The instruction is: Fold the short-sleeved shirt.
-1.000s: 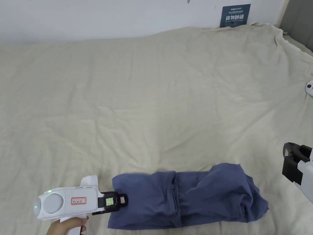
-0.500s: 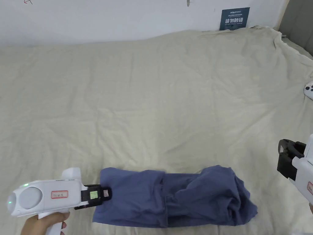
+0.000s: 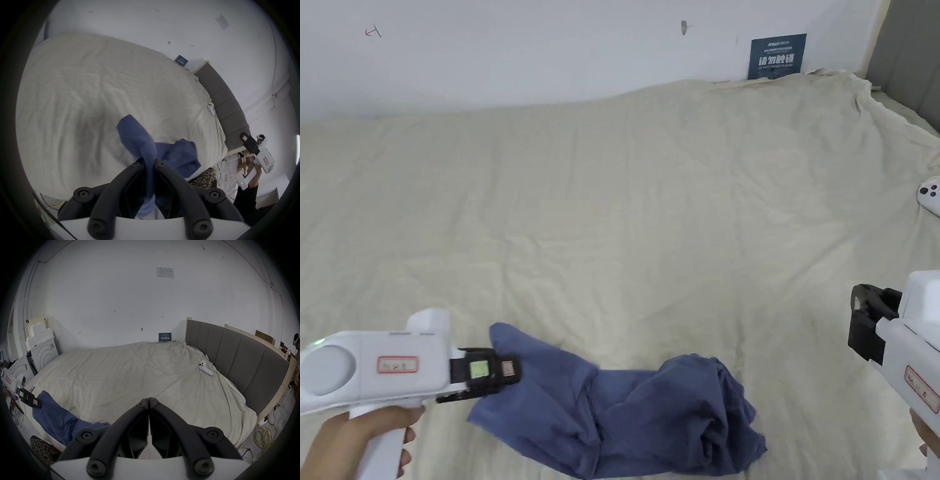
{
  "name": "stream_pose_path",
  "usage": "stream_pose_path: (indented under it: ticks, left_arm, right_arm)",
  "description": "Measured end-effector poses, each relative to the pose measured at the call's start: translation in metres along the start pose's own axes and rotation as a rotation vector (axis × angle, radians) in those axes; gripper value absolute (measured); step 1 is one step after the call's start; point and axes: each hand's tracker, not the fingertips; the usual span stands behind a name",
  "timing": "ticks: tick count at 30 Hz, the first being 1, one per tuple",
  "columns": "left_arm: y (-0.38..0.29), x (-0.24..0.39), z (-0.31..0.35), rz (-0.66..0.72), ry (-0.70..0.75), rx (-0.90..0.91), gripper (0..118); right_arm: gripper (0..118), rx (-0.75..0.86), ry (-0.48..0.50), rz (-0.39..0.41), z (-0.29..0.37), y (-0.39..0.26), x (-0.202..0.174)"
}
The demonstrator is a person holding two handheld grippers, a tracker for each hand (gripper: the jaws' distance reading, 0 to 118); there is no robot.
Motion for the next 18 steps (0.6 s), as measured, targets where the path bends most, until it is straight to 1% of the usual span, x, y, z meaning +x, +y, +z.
stream_pose_path:
  ticks: [4, 8, 12, 15, 18]
  left_arm:
    - [0.006, 0.050, -0.037, -0.063, -0.064, -0.052, 10]
    - [0.008, 0.086, -0.084, -0.101, -0.103, -0.106, 10]
    - [0.003, 0.113, -0.135, -0.154, -0.106, -0.188, 10]
    - [-0.008, 0.130, -0.166, -0.158, -0.091, -0.237, 10]
    - [-0.021, 0.141, -0.193, -0.191, -0.069, -0.277, 10]
  right_arm:
    - [0, 0.017, 0.003, -0.006, 0.007, 0.002, 0.003]
    - [0, 0.052, 0.002, -0.001, 0.014, 0.007, 0.005]
    - [0, 0.074, 0.000, 0.002, 0.017, 0.013, 0.009]
    - [0, 0.082, -0.002, -0.001, 0.018, 0.014, 0.011]
    - [0, 0.081, -0.002, -0.007, 0.018, 0.012, 0.013]
